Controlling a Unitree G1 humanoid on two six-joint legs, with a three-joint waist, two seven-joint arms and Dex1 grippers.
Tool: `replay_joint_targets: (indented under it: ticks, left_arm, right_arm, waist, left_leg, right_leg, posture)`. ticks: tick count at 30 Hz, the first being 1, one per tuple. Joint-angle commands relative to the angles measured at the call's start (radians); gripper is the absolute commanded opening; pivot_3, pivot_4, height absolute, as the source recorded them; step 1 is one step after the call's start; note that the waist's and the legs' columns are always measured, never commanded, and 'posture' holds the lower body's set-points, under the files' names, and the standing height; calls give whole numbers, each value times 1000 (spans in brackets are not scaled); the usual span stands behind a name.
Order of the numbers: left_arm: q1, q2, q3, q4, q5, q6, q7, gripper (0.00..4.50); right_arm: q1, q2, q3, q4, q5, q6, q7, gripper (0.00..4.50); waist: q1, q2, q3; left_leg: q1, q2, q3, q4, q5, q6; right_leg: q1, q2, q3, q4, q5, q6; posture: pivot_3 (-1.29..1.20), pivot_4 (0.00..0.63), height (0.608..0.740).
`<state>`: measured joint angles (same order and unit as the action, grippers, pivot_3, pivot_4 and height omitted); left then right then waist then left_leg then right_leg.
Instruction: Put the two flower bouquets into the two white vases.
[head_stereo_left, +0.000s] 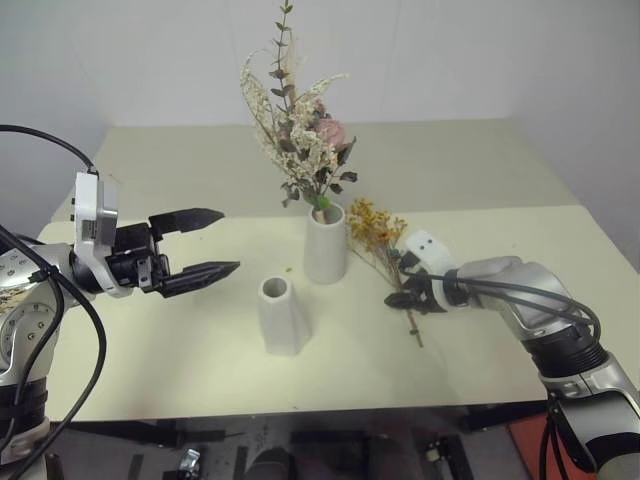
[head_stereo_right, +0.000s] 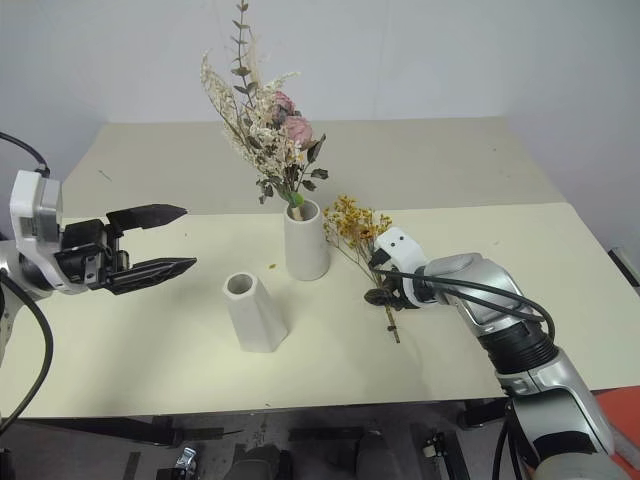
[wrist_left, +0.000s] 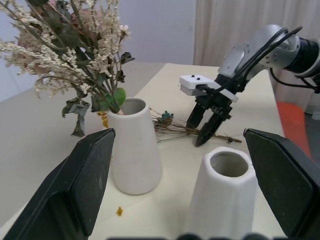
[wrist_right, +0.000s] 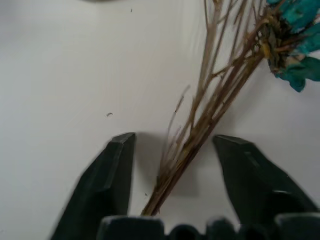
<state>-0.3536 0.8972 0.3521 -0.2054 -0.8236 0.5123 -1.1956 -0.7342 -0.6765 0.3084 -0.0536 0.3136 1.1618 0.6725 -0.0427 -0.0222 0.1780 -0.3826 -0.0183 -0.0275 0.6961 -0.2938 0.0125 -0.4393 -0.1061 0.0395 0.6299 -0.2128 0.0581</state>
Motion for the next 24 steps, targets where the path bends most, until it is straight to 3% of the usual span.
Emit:
replay_joint_targets:
  ticks: [1,5,6,12,19,24]
  left_arm:
    - [2,27,38,-24,-30,5,-34,4500]
    - [10,53,48,-1,-30,1,-84,4500]
    - [12,59,51,5,-28,-1,-94,4500]
    - [36,75,72,27,-10,-12,-128,4500]
    - [90,83,125,18,-12,-4,-135,4500]
    - [135,77,166,-20,-32,12,-124,4500]
  right_arm:
    - [-11,9,-32,12,-15,20,-21,1519]
    - [-19,36,-86,59,-36,33,-77,148]
    - [-25,48,-111,76,-40,38,-99,22]
    - [-72,105,-324,162,-41,19,-231,22]
    - [-84,287,-696,124,36,-280,-433,22]
    - [-58,382,-817,1,236,-432,-326,22]
  waist:
    - [0,0,0]
    - [-1,0,0]
    - [-1,-1,0]
    - [-1,0,0]
    - [-3,0,0]
    - [-3,0,0]
  left_leg:
    - [0,0,0,0,0,0]
    - [0,0,0,0,0,0]
    - [0,0,0,0,0,0]
    - [0,0,1,0,0,0]
    - [-1,0,0,-1,0,0]
    - [0,0,0,-1,0,0]
  right_leg:
    - [0,0,0,0,0,0]
    - [0,0,0,0,0,0]
    - [0,0,0,0,0,0]
    - [0,0,0,0,0,0]
    - [0,0,0,2,0,0]
    - [-1,0,0,2,0,0]
  posture:
    - [0,150,740]
    - [0,150,740]
    - [0,150,740]
    - [0,150,740]
    - [0,150,740]
    - [0,150,740]
